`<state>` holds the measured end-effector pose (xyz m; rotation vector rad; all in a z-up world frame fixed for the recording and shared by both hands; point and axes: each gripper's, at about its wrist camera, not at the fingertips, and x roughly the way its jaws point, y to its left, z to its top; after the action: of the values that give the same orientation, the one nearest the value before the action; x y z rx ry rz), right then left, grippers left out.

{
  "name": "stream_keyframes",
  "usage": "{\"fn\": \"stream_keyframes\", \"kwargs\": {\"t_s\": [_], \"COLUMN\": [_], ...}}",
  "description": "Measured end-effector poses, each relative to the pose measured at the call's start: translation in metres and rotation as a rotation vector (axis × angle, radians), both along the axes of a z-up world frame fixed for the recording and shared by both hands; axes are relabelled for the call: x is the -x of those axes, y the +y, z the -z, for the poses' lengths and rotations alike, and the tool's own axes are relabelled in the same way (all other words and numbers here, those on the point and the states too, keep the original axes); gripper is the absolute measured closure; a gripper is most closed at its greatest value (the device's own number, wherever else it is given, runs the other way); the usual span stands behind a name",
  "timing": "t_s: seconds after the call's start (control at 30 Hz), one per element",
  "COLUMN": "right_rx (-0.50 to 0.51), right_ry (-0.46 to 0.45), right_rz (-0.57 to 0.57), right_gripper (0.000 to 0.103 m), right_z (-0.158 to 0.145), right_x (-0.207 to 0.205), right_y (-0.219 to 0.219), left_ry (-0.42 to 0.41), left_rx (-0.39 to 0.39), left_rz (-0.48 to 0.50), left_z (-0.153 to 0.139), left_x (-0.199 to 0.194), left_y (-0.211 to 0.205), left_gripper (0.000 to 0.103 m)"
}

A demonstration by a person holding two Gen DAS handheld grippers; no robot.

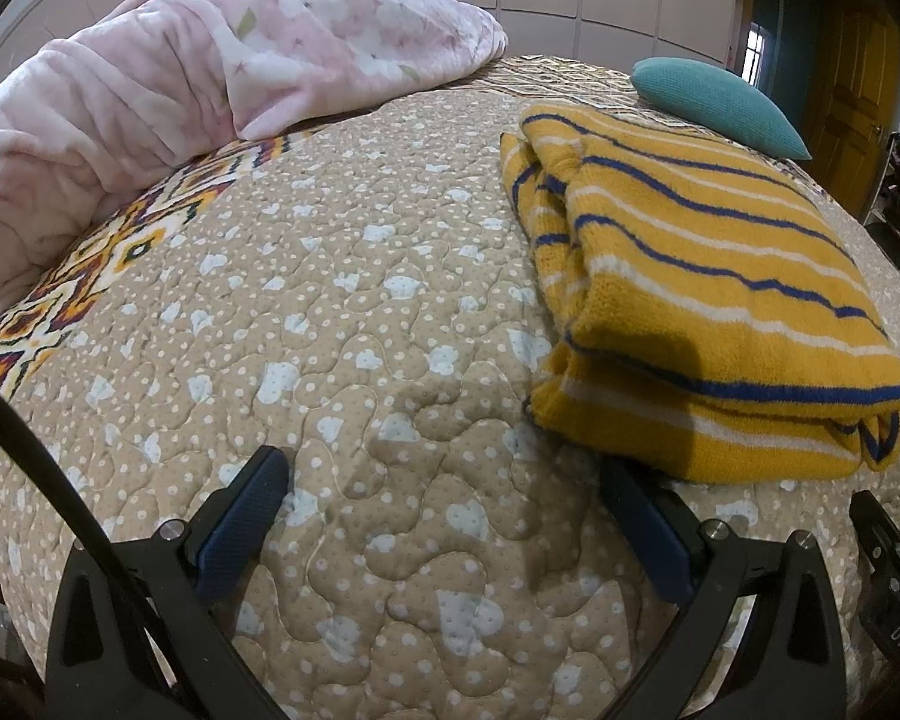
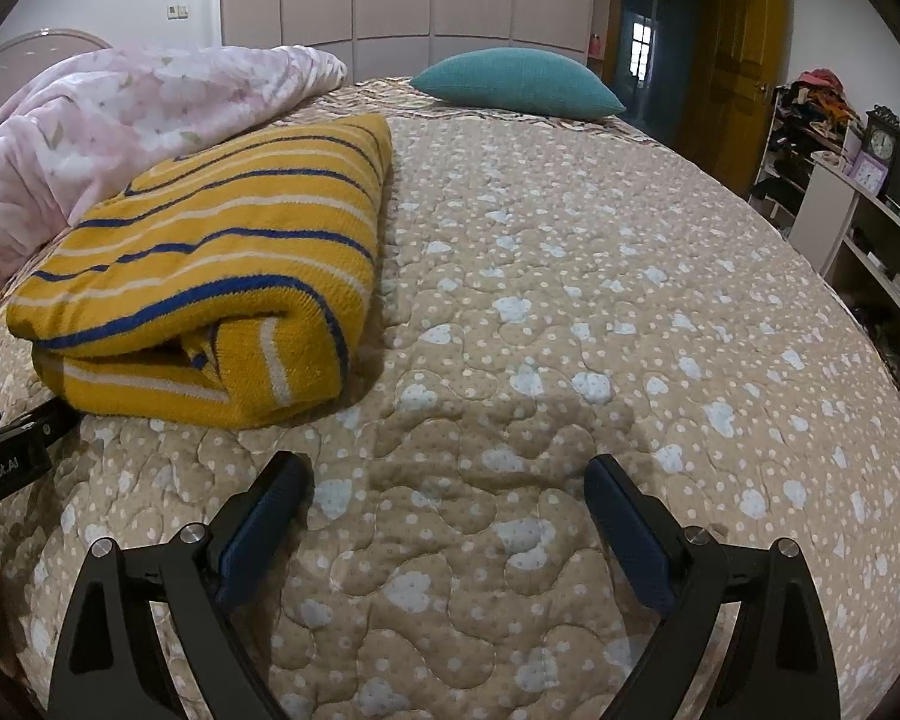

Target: Fold small clothes

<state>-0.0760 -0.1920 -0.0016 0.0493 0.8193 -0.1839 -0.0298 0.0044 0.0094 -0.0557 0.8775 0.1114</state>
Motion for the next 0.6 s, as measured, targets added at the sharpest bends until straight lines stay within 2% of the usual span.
{"fn": "stream_keyframes", "kwargs": {"t_s": [0.6], "right_rx": [0.006], "right_ry": [-0.006], "right_rz": [0.001], "right_gripper": [0.006], "right_z": [0.0001], "right_x": [0.0015], "right_y": [0.0009], "left_ry": [-0.001], "left_rx": [-0.003], "left_rz": [-0.001], "left_z": [-0.0008], "left_x": [0.0009], "left_y": [-0.0008], "left_gripper": [0.000]}}
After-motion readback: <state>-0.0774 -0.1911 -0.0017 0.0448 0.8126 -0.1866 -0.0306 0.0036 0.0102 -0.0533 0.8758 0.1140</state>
